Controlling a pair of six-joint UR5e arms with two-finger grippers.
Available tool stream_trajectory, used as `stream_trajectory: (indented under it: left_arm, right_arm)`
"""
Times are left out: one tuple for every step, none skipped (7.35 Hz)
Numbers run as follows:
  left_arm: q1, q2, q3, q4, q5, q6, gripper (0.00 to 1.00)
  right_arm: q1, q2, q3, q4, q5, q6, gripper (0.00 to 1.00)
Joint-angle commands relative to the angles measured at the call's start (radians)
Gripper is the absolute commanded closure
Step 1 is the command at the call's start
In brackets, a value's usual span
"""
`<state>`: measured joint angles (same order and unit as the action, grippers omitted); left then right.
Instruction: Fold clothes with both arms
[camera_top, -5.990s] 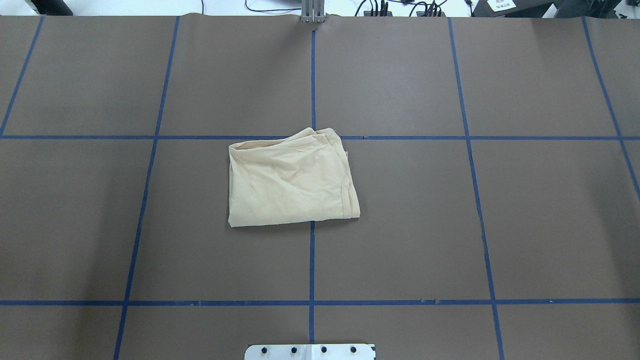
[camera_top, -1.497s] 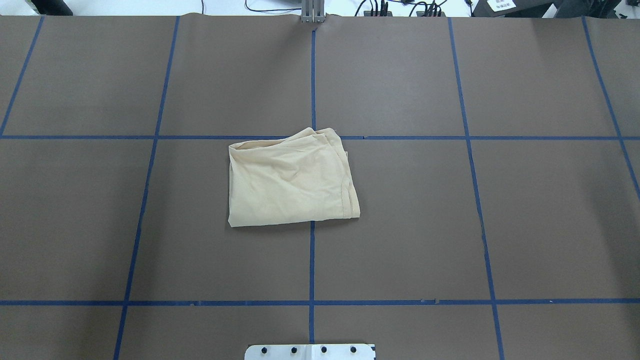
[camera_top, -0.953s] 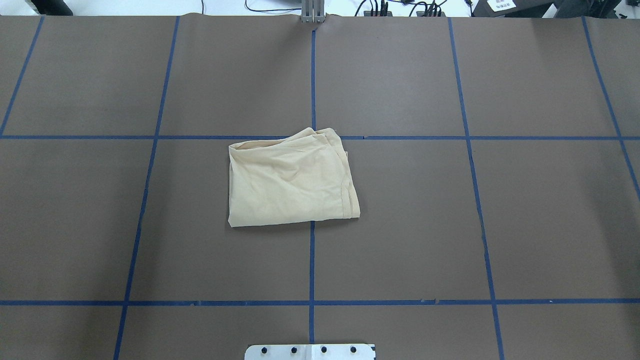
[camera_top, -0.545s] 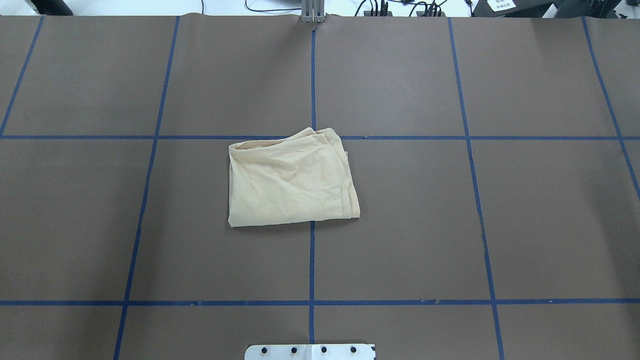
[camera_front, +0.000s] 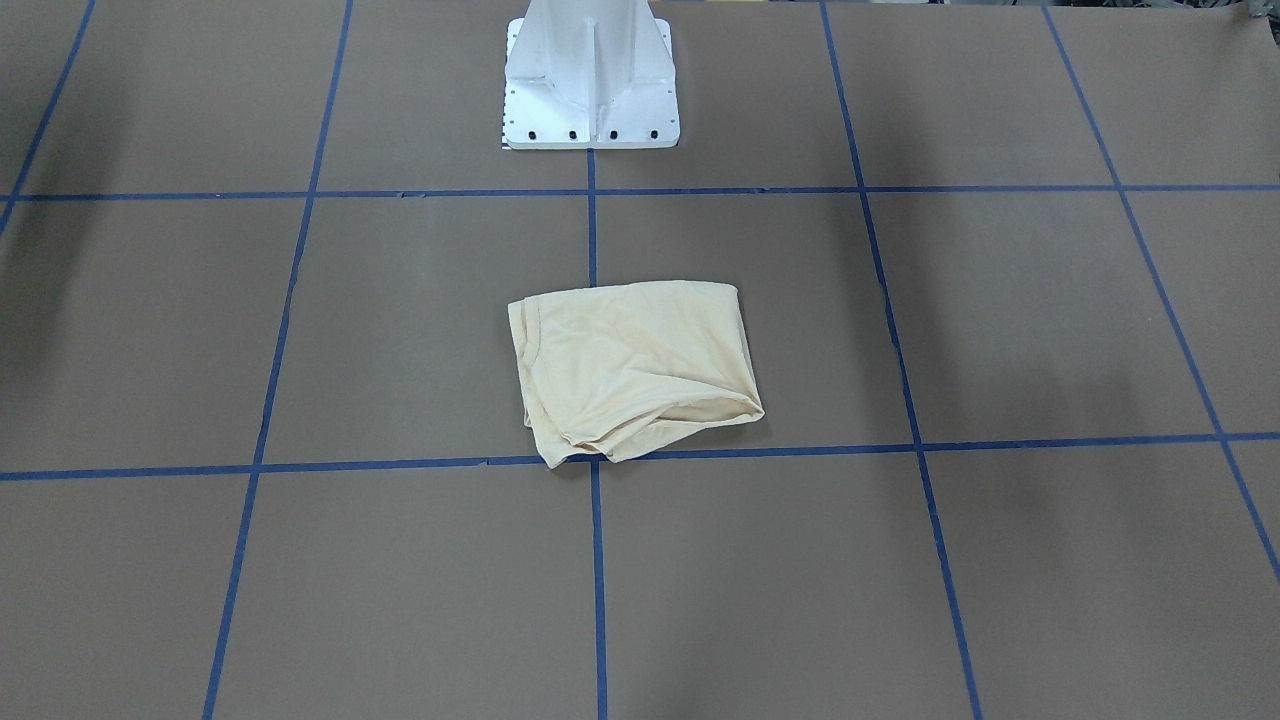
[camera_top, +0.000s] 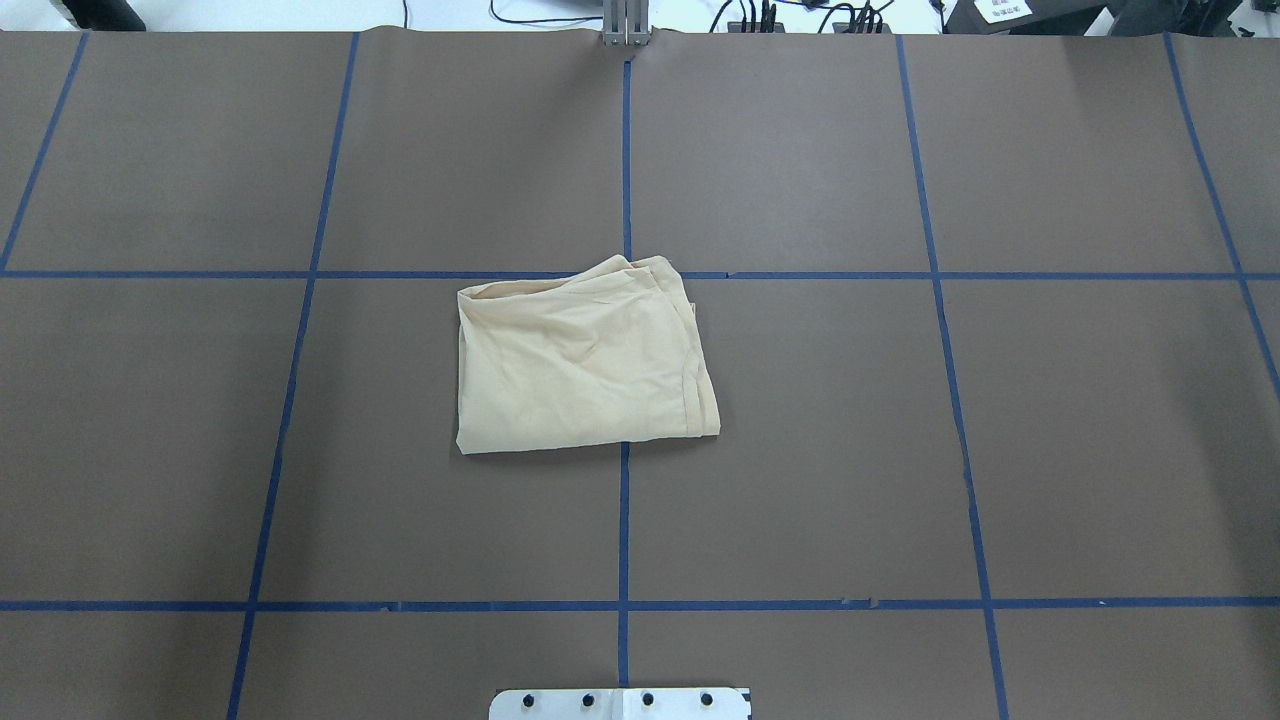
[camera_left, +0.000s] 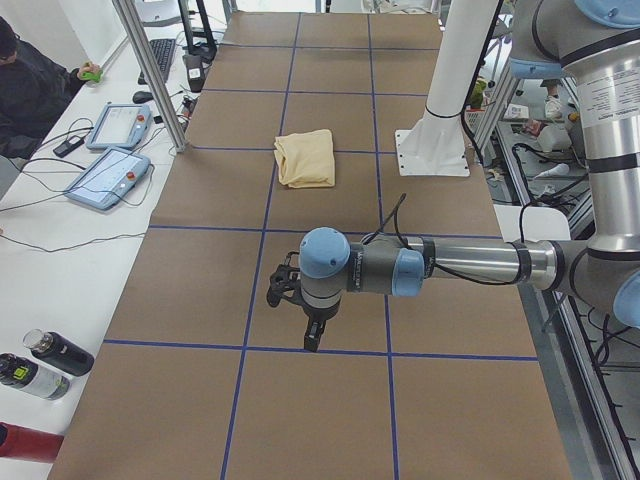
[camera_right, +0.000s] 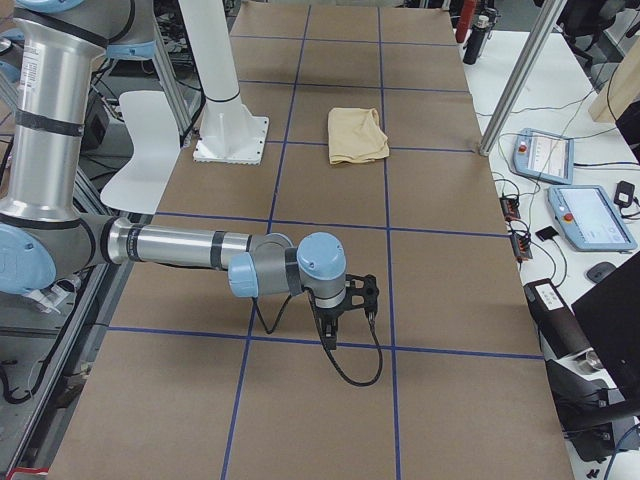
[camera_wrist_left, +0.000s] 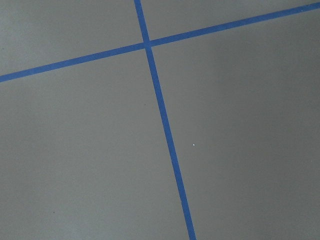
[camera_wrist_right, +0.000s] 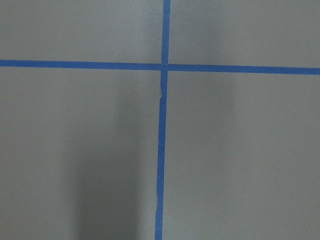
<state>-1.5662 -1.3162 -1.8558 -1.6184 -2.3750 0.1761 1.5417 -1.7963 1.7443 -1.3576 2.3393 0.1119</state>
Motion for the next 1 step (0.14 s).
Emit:
stream_trajectory:
  left_arm:
    - [0.000,0.000,0.000,0.000,-0.001,-0.001,0.00]
  right_arm:
    - [0.000,0.000,0.000,0.000,0.000,0.000,0.00]
